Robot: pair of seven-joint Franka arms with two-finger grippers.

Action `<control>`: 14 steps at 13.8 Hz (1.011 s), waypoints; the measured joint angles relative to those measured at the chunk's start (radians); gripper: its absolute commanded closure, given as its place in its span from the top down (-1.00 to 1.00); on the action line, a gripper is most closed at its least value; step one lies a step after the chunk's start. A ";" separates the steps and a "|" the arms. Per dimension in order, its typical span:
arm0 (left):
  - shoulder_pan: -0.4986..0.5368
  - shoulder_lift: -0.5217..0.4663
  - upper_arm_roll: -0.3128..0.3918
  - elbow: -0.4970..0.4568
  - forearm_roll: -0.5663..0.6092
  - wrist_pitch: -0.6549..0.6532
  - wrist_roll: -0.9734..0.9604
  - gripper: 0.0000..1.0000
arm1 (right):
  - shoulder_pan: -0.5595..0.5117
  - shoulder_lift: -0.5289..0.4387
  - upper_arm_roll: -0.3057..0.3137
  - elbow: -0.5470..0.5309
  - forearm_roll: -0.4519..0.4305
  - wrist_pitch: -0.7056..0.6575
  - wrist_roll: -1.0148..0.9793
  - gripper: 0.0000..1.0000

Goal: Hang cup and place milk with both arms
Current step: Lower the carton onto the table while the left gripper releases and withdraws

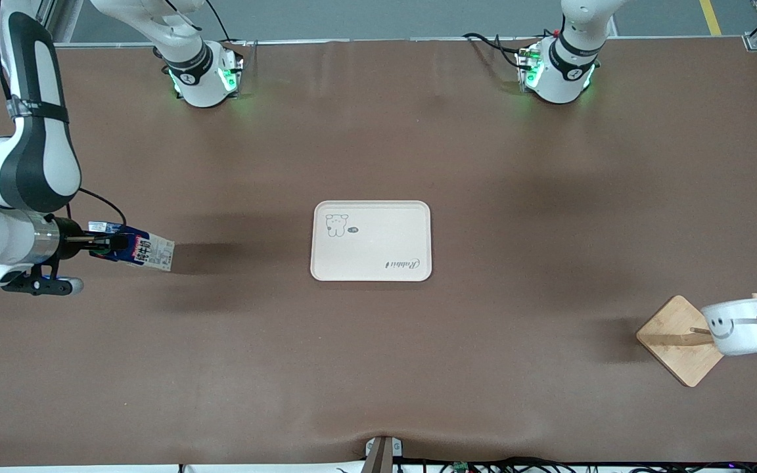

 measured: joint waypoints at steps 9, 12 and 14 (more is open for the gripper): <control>-0.109 -0.020 -0.052 0.156 0.122 -0.394 0.001 1.00 | -0.056 -0.067 0.001 -0.229 -0.034 0.154 -0.038 -0.34; -0.110 -0.056 -0.082 0.174 0.123 -0.506 0.001 1.00 | -0.056 -0.096 0.004 -0.294 -0.034 0.190 -0.038 -0.34; -0.110 -0.081 -0.092 0.175 0.127 -0.558 0.008 1.00 | -0.056 -0.104 0.004 -0.308 -0.035 0.201 -0.038 -0.31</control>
